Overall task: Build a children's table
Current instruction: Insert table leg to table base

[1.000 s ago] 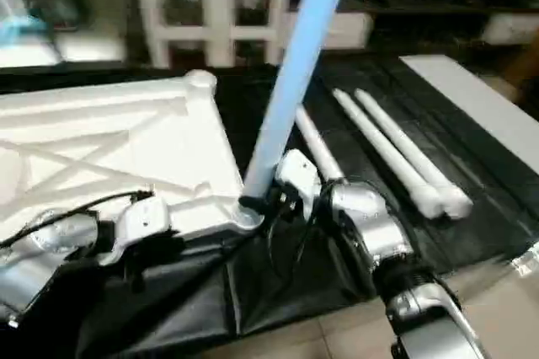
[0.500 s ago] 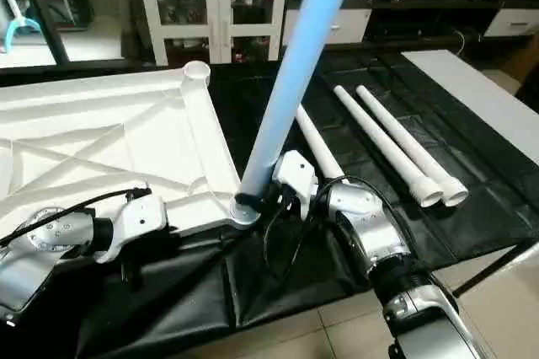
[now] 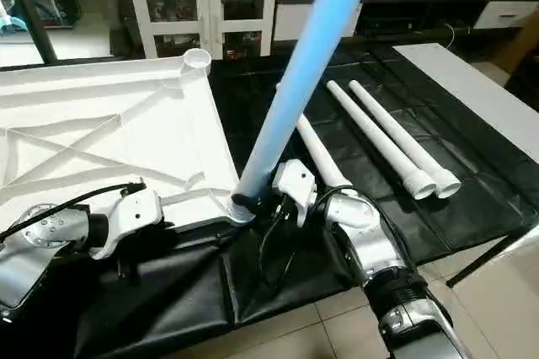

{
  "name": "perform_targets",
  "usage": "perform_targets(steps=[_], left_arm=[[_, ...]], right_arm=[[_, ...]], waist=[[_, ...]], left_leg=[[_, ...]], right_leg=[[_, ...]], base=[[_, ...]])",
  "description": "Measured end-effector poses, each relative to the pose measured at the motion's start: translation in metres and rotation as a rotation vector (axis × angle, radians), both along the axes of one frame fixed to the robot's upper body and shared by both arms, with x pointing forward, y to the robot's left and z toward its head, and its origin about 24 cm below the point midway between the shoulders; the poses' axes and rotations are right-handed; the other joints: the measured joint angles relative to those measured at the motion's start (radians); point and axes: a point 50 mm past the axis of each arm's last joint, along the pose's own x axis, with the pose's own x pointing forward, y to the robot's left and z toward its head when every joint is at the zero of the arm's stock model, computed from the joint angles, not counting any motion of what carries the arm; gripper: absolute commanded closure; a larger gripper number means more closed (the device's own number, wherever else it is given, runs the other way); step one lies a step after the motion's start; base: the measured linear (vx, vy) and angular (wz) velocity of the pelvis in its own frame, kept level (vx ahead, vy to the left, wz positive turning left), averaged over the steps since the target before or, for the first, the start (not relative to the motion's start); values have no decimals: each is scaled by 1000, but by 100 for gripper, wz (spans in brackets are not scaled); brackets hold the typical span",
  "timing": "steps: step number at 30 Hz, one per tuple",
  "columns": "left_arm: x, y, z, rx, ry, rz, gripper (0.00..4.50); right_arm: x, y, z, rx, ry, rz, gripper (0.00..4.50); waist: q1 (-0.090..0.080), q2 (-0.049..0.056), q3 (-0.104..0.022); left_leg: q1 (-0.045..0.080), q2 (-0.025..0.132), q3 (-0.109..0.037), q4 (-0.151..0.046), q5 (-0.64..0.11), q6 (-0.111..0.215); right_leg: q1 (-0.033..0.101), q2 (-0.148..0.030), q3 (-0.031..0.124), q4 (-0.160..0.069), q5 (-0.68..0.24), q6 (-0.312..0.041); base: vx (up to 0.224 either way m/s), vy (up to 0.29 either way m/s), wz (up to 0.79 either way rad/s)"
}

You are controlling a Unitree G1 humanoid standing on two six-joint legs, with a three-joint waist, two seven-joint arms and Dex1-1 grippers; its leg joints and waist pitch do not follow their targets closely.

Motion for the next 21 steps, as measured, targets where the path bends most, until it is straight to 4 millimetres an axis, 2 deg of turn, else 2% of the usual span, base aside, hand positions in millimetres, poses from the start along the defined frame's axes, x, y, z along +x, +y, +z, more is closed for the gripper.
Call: perform_targets(steps=[12,16,18,21], left_arm=[[0,0,5,-14,40,19,447],[2,-1,9,-18,45,31,447],[3,-1,13,-19,41,36,447],[3,-1,15,-17,34,36,447]], right_arm=[[-4,0,-1,38,-37,-7,263],[-4,-1,0,56,-63,-16,263],[-4,-1,1,65,-80,-22,263],[-3,0,3,75,-96,-23,263]], waist=[[0,-3,3],[0,-4,5],[0,-6,7],[-1,-7,7]], left_leg=[[-1,1,4,0,0,0],[-3,1,5,0,0,0],[-9,1,6,0,0,0],[-13,3,13,3,1,1]], right_leg=[[-1,0,2,0,10,0],[-4,0,2,-1,19,0],[-11,0,2,-1,26,0],[-15,-2,4,-6,71,-2]], base=[[0,0,0],[0,0,0],[0,0,0],[0,0,0]])
